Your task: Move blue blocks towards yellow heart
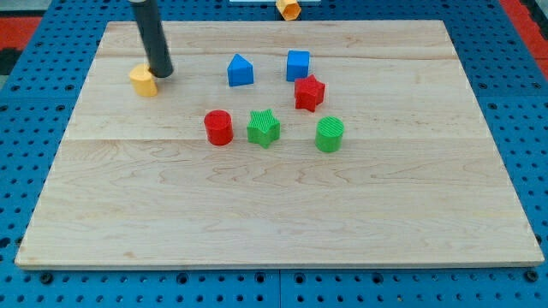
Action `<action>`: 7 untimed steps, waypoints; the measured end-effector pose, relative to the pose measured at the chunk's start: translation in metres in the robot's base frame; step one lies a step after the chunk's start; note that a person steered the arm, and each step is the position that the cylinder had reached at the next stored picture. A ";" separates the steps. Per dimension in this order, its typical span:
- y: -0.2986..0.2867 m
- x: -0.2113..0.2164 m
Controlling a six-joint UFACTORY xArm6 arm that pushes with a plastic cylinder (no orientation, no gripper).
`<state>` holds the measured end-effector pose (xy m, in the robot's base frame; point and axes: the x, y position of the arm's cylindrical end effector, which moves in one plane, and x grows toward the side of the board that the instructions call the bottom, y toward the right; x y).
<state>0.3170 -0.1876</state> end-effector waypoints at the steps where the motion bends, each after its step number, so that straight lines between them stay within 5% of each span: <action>1: -0.034 0.008; 3: 0.053 -0.041; 7: 0.069 -0.060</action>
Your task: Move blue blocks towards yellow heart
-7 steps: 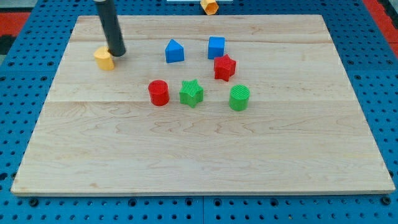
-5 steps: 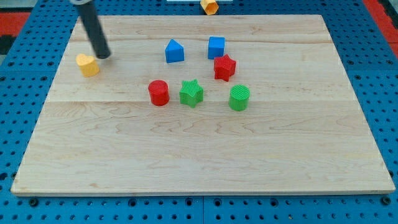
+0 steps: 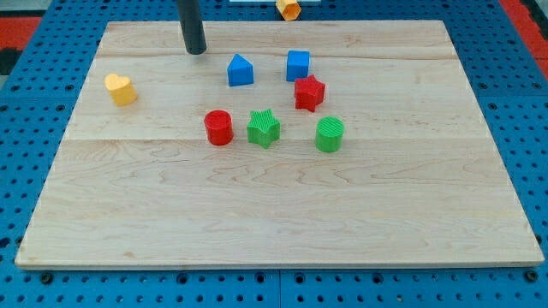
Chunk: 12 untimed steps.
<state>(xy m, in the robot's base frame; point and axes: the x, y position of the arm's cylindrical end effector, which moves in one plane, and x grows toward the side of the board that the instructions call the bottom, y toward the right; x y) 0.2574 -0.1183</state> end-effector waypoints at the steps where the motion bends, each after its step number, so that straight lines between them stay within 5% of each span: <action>1: 0.042 -0.004; 2: 0.115 0.015; 5: -0.020 0.058; 8: -0.086 0.095; 12: 0.134 -0.004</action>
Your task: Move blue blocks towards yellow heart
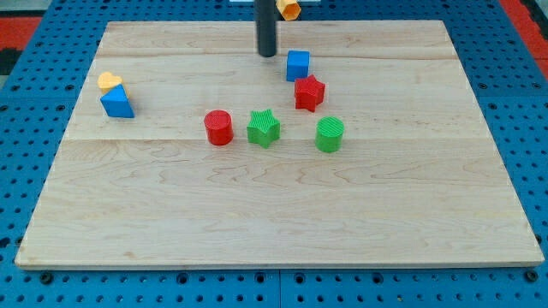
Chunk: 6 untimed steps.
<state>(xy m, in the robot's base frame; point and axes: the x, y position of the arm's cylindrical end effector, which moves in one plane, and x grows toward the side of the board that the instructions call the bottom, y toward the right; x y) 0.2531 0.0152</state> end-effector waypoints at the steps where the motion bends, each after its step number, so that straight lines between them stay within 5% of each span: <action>1: 0.073 0.014; 4: -0.104 0.051; 6: -0.057 0.035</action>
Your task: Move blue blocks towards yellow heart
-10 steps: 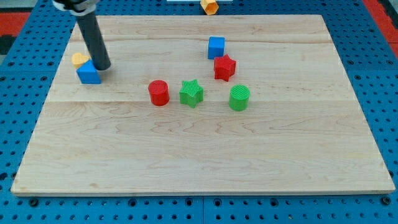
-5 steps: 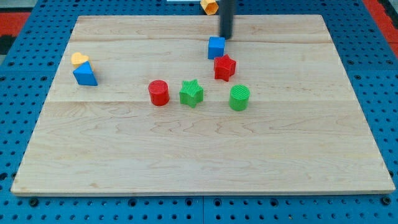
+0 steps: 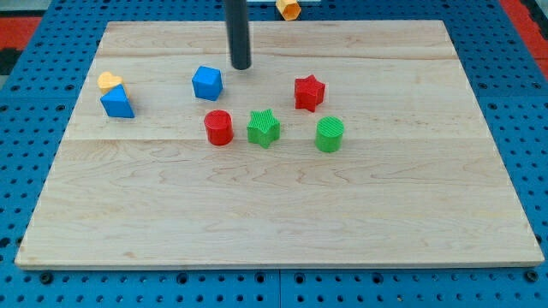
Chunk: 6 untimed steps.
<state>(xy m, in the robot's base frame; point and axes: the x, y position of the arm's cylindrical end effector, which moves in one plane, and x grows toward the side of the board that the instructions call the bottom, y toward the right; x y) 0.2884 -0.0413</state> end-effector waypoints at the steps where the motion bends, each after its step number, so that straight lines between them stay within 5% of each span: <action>1: -0.012 0.020; 3: -0.106 0.041; 6: -0.063 0.083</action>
